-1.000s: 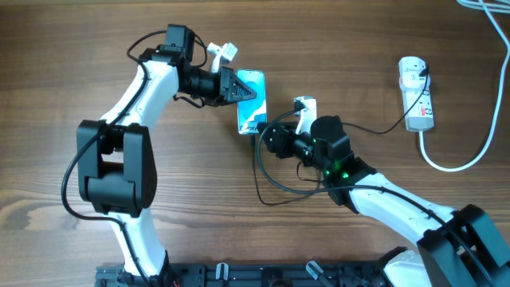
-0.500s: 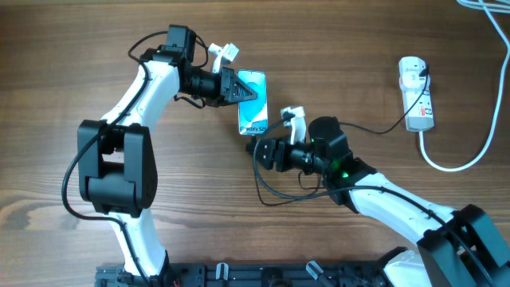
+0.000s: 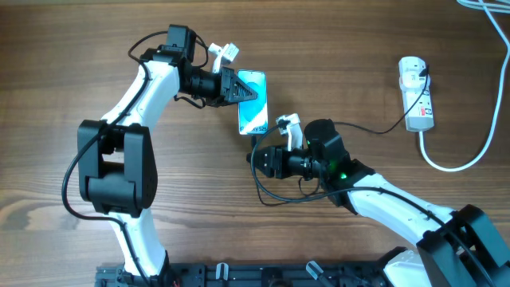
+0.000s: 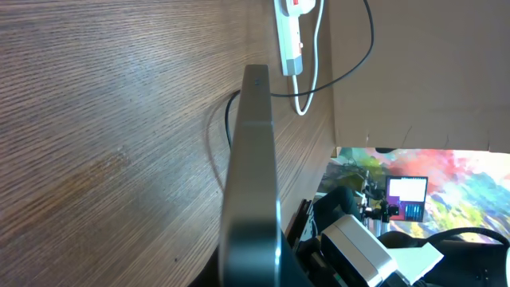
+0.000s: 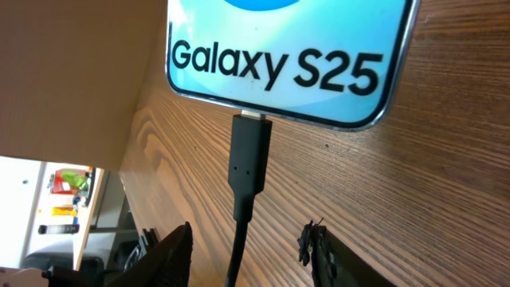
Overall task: Plug charger to phone and switch on socket
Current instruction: 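Open the right gripper and pull it back from the plugged phone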
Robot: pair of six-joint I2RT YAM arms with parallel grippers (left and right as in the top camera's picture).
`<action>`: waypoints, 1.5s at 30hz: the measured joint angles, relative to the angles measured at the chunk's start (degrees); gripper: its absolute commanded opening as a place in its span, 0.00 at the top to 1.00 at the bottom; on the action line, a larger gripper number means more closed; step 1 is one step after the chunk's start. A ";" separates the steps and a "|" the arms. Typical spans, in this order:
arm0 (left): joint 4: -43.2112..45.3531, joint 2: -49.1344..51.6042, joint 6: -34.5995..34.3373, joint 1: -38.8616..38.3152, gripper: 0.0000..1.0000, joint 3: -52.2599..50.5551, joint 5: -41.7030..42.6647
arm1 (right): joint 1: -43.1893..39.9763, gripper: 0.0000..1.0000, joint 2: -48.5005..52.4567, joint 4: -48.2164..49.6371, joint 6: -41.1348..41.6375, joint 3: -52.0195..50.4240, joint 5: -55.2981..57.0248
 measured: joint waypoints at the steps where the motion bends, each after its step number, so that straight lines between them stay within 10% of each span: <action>1: 0.00 0.00 0.00 0.00 0.96 0.02 0.00 | 0.00 0.65 0.00 -0.02 0.07 0.00 0.00; 17: 1.07 0.00 0.00 -2.78 0.96 0.00 0.00 | 0.00 0.96 0.00 -0.02 -0.07 0.00 1.84; 43: 2.16 -0.09 -0.09 -2.84 0.96 0.02 0.44 | 0.04 0.96 0.07 -0.50 2.67 1.18 2.97; 45: 2.19 -0.09 -0.09 -2.82 0.96 0.02 0.46 | 0.04 0.70 0.07 -0.46 2.67 1.18 2.99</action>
